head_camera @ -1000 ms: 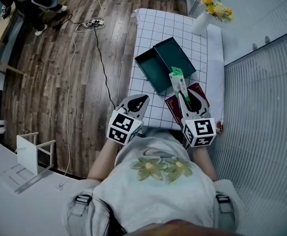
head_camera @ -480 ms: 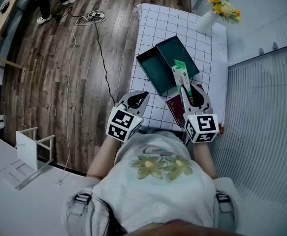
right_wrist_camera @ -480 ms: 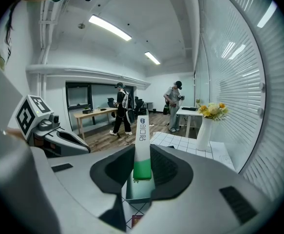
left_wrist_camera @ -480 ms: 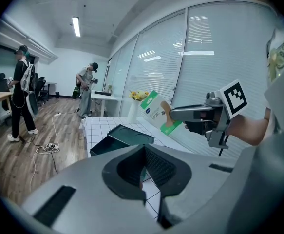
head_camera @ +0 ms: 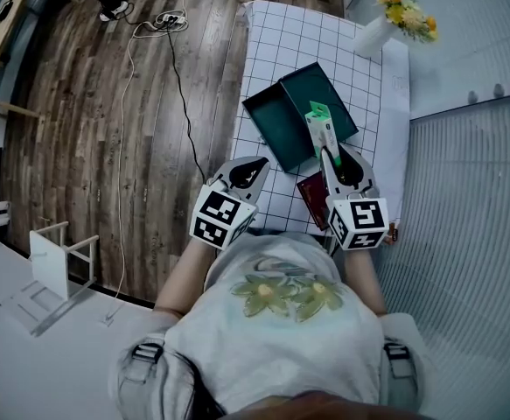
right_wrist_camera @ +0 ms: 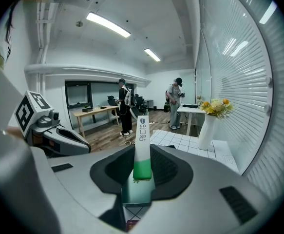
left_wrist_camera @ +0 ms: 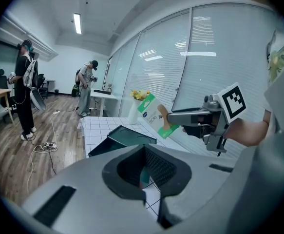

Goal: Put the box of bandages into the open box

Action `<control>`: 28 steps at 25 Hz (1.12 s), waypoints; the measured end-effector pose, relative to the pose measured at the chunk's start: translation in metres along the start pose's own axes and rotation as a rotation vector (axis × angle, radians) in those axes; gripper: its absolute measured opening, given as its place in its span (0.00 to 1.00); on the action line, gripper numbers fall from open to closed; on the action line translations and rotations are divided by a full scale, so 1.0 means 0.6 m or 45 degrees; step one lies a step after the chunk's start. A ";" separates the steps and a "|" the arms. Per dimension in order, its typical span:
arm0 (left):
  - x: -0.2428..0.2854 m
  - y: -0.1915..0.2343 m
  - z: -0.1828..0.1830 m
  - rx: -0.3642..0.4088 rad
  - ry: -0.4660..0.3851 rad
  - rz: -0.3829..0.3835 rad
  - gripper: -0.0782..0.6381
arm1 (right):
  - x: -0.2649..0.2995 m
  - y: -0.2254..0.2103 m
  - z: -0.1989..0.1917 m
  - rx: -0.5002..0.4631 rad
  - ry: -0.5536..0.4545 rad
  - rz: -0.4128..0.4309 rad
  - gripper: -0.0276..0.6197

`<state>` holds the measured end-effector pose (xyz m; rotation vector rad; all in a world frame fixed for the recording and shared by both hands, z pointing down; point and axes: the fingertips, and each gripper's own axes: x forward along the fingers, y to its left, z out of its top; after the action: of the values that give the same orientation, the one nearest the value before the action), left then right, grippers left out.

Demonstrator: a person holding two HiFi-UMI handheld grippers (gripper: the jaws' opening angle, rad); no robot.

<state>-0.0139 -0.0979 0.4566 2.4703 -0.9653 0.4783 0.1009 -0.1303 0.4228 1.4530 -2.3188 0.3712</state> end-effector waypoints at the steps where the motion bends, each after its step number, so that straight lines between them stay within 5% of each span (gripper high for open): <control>1: 0.003 0.004 -0.002 -0.003 0.006 0.001 0.12 | 0.004 -0.001 0.000 0.000 0.004 0.002 0.18; 28: 0.057 0.061 -0.025 -0.098 0.089 -0.011 0.12 | 0.087 -0.019 -0.029 0.017 0.118 0.039 0.18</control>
<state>-0.0181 -0.1333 0.4951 2.3720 -0.9273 0.5116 0.0939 -0.1699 0.4620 1.3777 -2.2714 0.4540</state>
